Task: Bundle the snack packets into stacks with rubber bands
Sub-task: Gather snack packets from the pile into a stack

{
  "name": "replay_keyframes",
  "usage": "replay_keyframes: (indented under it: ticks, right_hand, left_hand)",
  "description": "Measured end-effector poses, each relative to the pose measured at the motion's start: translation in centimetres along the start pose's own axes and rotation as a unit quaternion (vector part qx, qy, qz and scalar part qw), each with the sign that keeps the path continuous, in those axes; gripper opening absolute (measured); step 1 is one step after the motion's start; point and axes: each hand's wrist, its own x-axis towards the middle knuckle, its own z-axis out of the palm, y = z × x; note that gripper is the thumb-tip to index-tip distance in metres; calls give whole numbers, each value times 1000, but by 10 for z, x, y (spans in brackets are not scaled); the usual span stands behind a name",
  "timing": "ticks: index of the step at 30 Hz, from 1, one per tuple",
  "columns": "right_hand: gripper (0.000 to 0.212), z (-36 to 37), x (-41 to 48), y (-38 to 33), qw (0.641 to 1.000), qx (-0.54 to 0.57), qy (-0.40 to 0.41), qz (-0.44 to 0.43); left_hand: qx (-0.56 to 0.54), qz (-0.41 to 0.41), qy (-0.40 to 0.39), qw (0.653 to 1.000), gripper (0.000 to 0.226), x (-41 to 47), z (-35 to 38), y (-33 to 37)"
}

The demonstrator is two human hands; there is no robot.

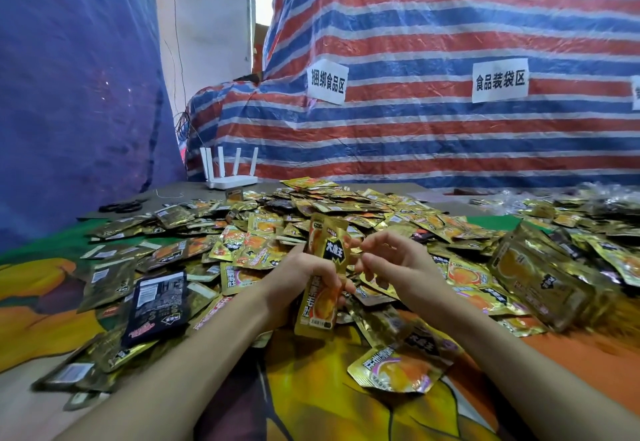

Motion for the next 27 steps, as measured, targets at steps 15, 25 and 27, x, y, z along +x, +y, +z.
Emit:
replay_keyframes:
  ticks: [15, 25, 27]
  right_hand:
    - [9, -6, 6, 3, 996, 31, 77, 32]
    - [20, -13, 4, -8, 965, 144, -124, 180]
    - [12, -14, 6, -12, 962, 193, -110, 155]
  left_hand:
    - [-25, -22, -13, 999, 55, 3, -5, -4]
    - [-196, -32, -81, 977, 33, 3, -16, 0]
    - [-211, -25, -74, 974, 37, 4, -15, -2]
